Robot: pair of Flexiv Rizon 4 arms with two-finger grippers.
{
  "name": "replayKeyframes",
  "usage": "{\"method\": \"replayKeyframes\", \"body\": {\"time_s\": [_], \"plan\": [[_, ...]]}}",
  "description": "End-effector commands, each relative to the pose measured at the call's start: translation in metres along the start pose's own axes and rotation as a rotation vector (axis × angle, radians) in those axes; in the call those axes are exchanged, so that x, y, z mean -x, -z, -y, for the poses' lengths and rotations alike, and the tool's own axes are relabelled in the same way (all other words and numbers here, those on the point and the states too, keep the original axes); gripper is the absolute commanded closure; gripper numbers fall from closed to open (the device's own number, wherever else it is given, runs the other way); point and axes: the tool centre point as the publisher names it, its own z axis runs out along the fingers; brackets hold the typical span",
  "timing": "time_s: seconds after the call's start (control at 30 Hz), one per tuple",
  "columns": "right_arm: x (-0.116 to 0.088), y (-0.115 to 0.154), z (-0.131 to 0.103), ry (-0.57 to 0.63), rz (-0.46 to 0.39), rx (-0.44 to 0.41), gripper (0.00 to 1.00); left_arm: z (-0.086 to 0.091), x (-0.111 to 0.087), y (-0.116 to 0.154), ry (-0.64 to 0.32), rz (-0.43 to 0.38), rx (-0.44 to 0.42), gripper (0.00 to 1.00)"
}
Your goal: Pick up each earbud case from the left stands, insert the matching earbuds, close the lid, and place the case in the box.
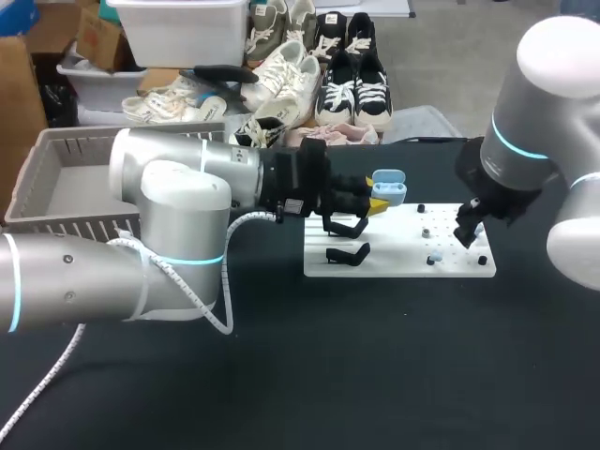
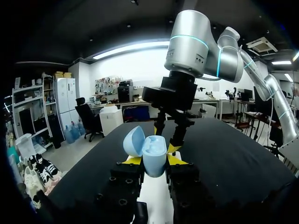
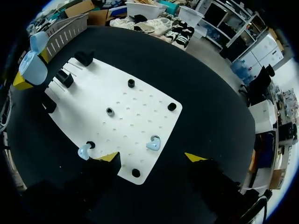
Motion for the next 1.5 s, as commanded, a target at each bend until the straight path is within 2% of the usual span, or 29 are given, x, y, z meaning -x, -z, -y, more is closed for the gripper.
{"method": "replayKeyframes", "body": {"time_s": [0.03, 0.1, 0.23, 0.53, 0.73, 1.2, 1.5], "plan": [[0.005, -0.0043, -0.0004, -0.018, -0.011, -0.003, 0.34, 0.0017, -0.0004, 0.0, -0.001, 0.002, 0.007, 1.0], [0.0055, -0.0053, 0.0001, -0.024, -0.011, -0.003, 0.42, 0.0017, -0.0004, 0.0, -0.001, 0.002, 0.007, 1.0], [0.0074, -0.0065, 0.0007, -0.024, -0.013, -0.004, 0.47, 0.0017, -0.0004, 0.0, -0.001, 0.002, 0.007, 1.0], [0.0076, -0.0084, 0.0025, -0.025, -0.028, -0.004, 0.47, 0.0017, -0.0004, 0.0, -0.001, 0.002, 0.007, 1.0], [0.0059, -0.0087, 0.0028, -0.057, -0.035, -0.01, 0.53, 0.0017, -0.0004, 0.0, -0.001, 0.002, 0.007, 1.0], [0.0053, -0.0111, -0.0002, -0.13, -0.041, -0.003, 0.56, 0.0017, -0.0004, 0.0, -0.001, 0.002, 0.007, 1.0], [0.0072, -0.0113, 0.0007, -0.136, -0.042, -0.007, 0.57, 0.0017, -0.0004, 0.0, -0.001, 0.002, 0.007, 1.0]]}}
